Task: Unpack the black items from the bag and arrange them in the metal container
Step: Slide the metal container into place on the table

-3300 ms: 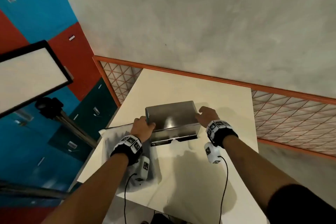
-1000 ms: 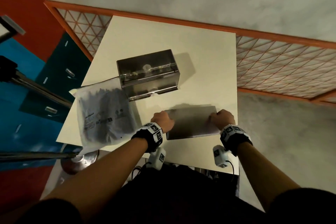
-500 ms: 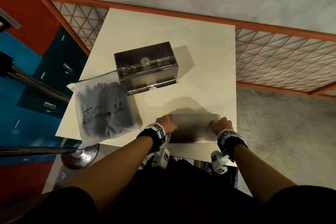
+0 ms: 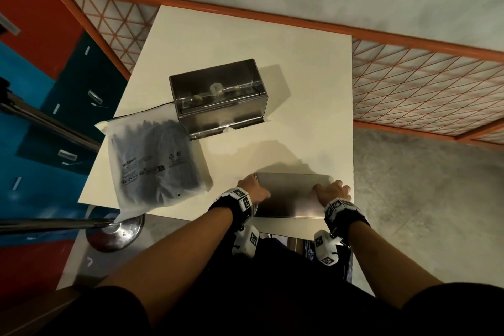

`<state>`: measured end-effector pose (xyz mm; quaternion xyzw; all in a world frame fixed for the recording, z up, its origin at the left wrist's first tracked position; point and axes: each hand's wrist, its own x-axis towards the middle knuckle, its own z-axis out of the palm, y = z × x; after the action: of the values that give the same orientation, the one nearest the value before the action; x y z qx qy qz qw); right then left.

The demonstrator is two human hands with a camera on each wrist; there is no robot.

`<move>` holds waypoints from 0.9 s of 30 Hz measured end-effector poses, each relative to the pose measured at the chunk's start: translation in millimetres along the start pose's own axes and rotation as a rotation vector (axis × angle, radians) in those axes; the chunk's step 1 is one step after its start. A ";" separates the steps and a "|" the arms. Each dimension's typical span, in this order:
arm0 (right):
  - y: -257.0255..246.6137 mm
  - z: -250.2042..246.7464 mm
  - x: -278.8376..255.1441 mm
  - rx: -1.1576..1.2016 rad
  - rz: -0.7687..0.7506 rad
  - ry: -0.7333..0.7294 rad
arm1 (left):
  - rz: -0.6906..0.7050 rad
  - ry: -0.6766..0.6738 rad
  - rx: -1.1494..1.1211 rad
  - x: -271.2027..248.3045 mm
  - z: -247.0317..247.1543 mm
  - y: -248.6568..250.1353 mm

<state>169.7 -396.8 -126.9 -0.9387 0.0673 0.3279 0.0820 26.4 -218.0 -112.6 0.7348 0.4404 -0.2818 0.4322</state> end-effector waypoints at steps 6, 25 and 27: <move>5.2 0.1 -1.6 0.000 0.018 0.010 | 0.016 -0.020 0.000 -3.0 4.0 2.3; 6.0 -3.6 -15.9 0.018 0.064 0.014 | 0.061 -0.088 0.001 -10.0 1.1 1.5; 3.2 -11.4 -18.7 0.009 0.038 0.029 | 0.088 -0.071 0.021 -11.6 -7.5 -1.4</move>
<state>161.6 -400.9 -106.7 -0.9416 0.0876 0.3153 0.0793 20.2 -215.8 -100.4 0.7474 0.3891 -0.2929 0.4518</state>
